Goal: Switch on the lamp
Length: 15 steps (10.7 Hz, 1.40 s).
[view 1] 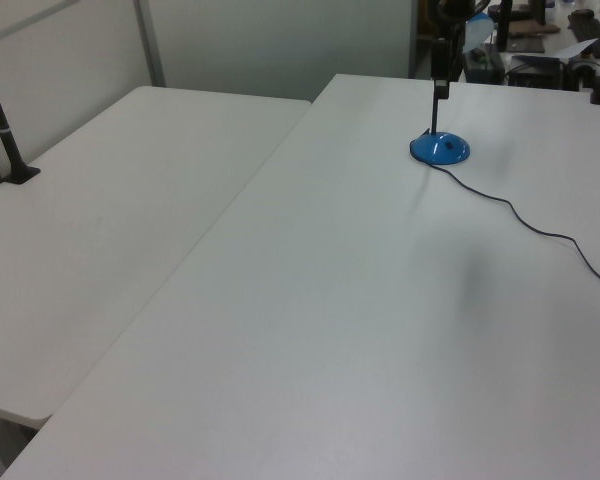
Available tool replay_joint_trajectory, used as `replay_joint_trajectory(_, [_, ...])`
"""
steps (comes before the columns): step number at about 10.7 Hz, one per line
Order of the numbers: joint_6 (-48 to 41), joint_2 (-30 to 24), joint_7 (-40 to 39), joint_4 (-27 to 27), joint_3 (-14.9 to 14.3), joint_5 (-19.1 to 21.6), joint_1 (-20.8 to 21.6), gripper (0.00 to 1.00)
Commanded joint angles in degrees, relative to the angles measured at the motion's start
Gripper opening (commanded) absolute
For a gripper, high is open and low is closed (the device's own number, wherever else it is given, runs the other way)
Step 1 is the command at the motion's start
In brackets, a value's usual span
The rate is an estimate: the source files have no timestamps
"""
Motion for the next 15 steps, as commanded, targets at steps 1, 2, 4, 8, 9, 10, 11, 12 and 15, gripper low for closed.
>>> replay_joint_trajectory(1, [-1.7,-0.9,-1.5,-0.2,-0.9,0.7,0.4,1.00])
replay_joint_trajectory(2, [-1.7,-0.9,-1.6,-0.2,-1.0,0.7,0.4,1.00])
replay_joint_trajectory(4, [-1.7,-0.9,-3.6,-0.2,-1.0,0.9,0.4,0.53])
replay_joint_trajectory(8, [-1.6,-0.9,-3.9,-0.2,-1.0,1.2,-0.1,0.00])
replay_joint_trajectory(9, [-1.5,-0.9,-3.9,-0.2,-1.0,1.2,-0.1,0.00])
replay_joint_trajectory(10, [-1.2,-0.9,-3.8,-0.2,-1.0,1.2,-0.1,0.00])
replay_joint_trajectory(11, [-1.0,-0.7,-3.6,-0.2,-1.0,0.8,-0.1,0.00])
replay_joint_trajectory(12, [-0.9,-0.5,-3.3,-0.2,-1.0,0.7,-0.5,0.00])
replay_joint_trajectory(15, [2.8,-1.6,-3.2,-4.6,-0.9,-0.1,-5.0,0.00])
